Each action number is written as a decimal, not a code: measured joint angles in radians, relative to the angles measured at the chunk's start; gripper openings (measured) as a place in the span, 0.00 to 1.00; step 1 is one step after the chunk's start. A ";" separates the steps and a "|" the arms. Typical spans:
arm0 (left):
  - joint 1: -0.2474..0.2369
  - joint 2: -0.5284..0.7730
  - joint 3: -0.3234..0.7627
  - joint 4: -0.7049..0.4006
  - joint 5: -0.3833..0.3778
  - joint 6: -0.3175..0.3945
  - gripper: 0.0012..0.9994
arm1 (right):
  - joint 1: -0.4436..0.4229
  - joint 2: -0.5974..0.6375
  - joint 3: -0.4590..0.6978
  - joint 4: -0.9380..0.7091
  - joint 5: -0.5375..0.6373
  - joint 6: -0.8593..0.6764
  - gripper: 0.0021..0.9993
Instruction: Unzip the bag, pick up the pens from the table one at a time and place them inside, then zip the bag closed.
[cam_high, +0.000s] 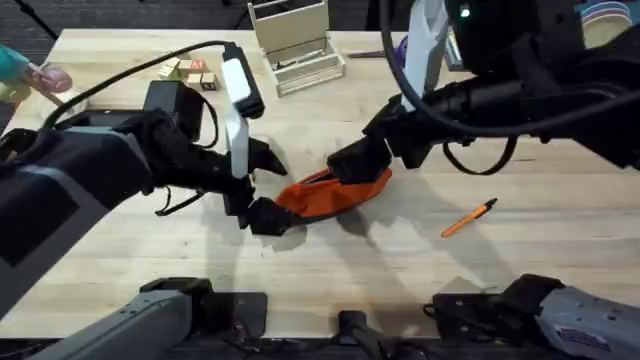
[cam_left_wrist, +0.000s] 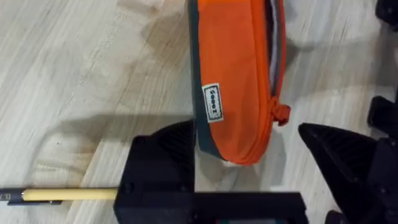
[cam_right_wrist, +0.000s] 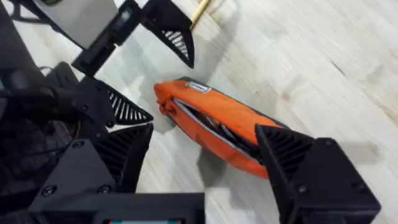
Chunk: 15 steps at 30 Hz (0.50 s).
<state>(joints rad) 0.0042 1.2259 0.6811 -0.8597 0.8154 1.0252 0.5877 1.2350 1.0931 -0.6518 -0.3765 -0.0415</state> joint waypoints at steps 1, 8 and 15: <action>0.000 0.000 0.000 0.000 0.000 0.000 0.99 | 0.000 0.000 0.000 -0.007 0.002 -0.008 1.00; 0.000 0.000 0.000 -0.009 -0.004 0.000 0.99 | 0.000 0.000 0.073 -0.123 0.013 -0.097 1.00; 0.000 -0.045 0.000 -0.038 -0.003 0.000 0.99 | 0.000 0.000 0.187 -0.213 0.015 -0.288 1.00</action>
<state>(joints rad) 0.0044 1.1809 0.6811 -0.8973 0.8120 1.0248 0.5877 1.2350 1.2800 -0.8647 -0.3614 -0.3296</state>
